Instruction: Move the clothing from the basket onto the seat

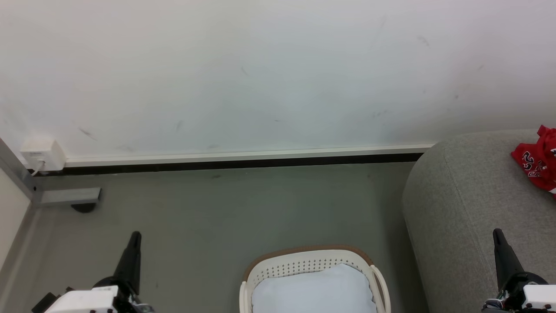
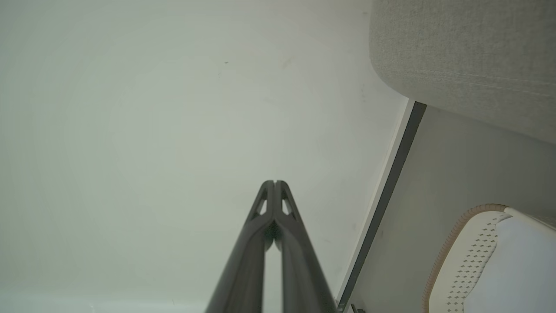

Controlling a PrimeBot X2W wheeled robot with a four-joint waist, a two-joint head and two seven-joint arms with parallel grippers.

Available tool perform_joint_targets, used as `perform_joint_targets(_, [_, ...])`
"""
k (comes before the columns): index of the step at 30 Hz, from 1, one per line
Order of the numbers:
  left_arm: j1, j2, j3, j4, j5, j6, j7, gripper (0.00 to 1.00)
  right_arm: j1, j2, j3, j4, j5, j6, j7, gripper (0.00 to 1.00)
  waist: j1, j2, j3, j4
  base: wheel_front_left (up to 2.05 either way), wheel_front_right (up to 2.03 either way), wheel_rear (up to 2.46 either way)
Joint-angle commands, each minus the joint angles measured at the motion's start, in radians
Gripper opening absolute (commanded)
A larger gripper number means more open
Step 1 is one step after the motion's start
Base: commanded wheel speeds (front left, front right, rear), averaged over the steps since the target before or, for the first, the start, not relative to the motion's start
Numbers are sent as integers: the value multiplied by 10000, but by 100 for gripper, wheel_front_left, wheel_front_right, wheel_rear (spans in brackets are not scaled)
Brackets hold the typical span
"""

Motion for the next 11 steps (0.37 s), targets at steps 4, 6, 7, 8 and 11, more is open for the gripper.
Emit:
perform_joint_targets(4, [-70, 18, 22, -17, -143, -44, 45, 0, -57, -67, -29, -45, 5, -22, 42, 0, 0, 0, 0, 0, 0, 0, 0])
perform_joint_targets(6, [-70, 18, 22, -17, -143, -44, 45, 0, -57, -67, -29, -45, 5, -22, 42, 0, 0, 0, 0, 0, 0, 0, 0])
perform_joint_targets(7, [-70, 18, 21, -17, -143, -44, 45, 0, -57, -67, -29, -45, 5, -22, 42, 0, 0, 0, 0, 0, 0, 0, 0])
perform_joint_targets(8, [-70, 18, 21, -17, -143, -44, 45, 0, -57, -67, -29, -45, 5, -22, 42, 0, 0, 0, 0, 0, 0, 0, 0])
perform_joint_targets(11, [-70, 18, 21, -17, -143, -44, 45, 0, -57, -67, -29, -45, 5, -20, 41, 0, 0, 0, 0, 0, 0, 0, 0])
